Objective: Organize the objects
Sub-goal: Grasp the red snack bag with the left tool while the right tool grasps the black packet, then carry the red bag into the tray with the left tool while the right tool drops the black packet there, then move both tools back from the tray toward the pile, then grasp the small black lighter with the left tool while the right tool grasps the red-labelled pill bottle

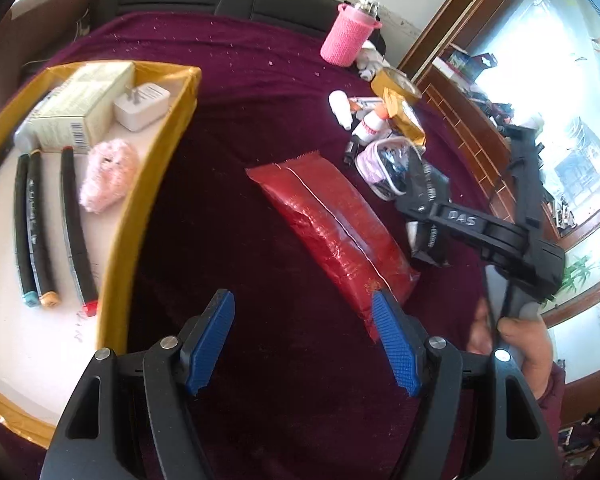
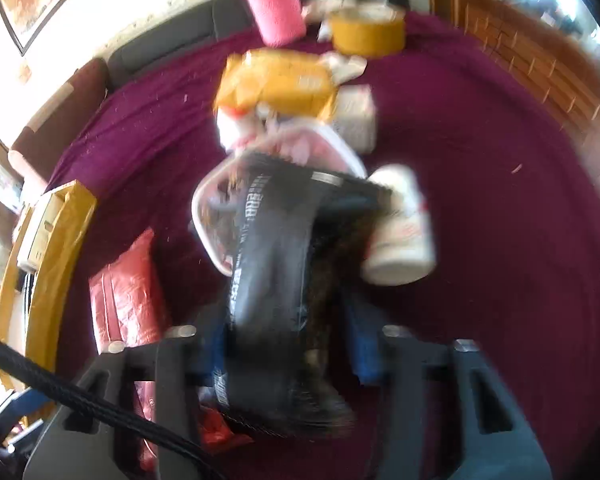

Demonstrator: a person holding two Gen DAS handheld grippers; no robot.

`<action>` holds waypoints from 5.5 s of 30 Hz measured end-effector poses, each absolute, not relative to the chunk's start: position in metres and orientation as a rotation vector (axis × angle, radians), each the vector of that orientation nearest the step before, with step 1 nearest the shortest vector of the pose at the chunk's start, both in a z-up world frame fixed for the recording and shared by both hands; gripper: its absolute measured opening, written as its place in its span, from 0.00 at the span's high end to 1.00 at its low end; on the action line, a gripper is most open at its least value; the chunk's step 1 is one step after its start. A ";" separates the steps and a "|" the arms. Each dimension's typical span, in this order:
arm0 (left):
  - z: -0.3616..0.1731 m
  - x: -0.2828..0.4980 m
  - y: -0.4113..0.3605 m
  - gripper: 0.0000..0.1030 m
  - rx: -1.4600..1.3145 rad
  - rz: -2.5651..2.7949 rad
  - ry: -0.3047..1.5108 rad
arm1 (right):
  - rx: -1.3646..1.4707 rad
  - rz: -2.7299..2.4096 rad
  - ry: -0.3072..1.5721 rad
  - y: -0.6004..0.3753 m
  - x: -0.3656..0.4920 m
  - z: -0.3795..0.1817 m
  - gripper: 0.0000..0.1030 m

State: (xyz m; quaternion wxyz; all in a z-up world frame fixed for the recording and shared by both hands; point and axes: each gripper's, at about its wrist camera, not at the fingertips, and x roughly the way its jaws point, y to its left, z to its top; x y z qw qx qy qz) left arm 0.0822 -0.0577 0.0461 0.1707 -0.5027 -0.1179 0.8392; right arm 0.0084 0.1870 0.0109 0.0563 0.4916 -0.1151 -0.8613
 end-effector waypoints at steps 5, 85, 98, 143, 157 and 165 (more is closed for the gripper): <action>0.032 0.063 -0.037 0.37 -1.462 2.435 -0.297 | 1.451 -2.578 -0.438 0.209 0.033 0.014 0.58; 0.093 0.150 -0.355 0.36 -0.901 3.071 -0.689 | 1.461 -2.075 -0.026 -0.174 0.034 0.015 0.42; 0.099 0.162 -0.321 0.35 -0.957 3.215 -0.473 | 1.298 -2.190 -0.187 -0.112 0.050 0.047 0.41; 0.089 0.119 -0.096 0.35 -1.100 2.957 0.151 | 1.218 -2.705 -0.473 0.222 -0.010 0.073 0.32; 0.086 0.113 -0.111 0.35 -1.079 2.908 0.046 | 1.448 -2.638 -0.064 0.157 -0.061 0.039 0.31; 0.085 0.074 -0.087 0.35 -1.225 2.663 -0.220 | 1.197 -2.639 -0.103 0.161 -0.013 0.082 0.32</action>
